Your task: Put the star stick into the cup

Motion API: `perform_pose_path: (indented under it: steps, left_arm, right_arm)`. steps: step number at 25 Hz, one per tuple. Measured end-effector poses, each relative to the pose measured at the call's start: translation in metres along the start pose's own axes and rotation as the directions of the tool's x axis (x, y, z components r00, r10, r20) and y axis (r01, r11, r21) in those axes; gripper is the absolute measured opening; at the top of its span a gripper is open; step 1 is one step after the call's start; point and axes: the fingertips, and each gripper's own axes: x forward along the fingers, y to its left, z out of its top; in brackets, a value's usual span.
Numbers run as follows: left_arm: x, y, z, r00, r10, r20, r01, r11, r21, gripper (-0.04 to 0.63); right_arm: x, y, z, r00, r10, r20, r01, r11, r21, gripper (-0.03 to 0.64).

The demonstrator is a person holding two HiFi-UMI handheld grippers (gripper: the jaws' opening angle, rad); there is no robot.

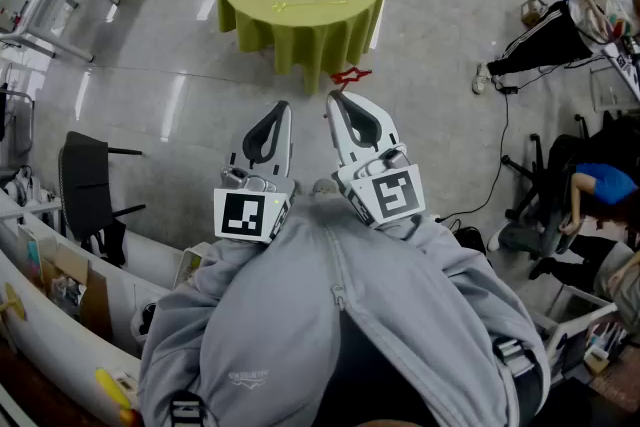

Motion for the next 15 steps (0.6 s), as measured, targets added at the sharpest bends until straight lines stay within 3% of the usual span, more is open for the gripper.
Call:
perform_pose_path:
  steps: [15]
  left_arm:
    - [0.02,0.001,0.002,0.999,0.048,-0.007,-0.048,0.998,0.031,0.017]
  right_arm:
    - [-0.001,-0.028,0.008,0.999,-0.016,0.045,0.015,1.0,0.019,0.034]
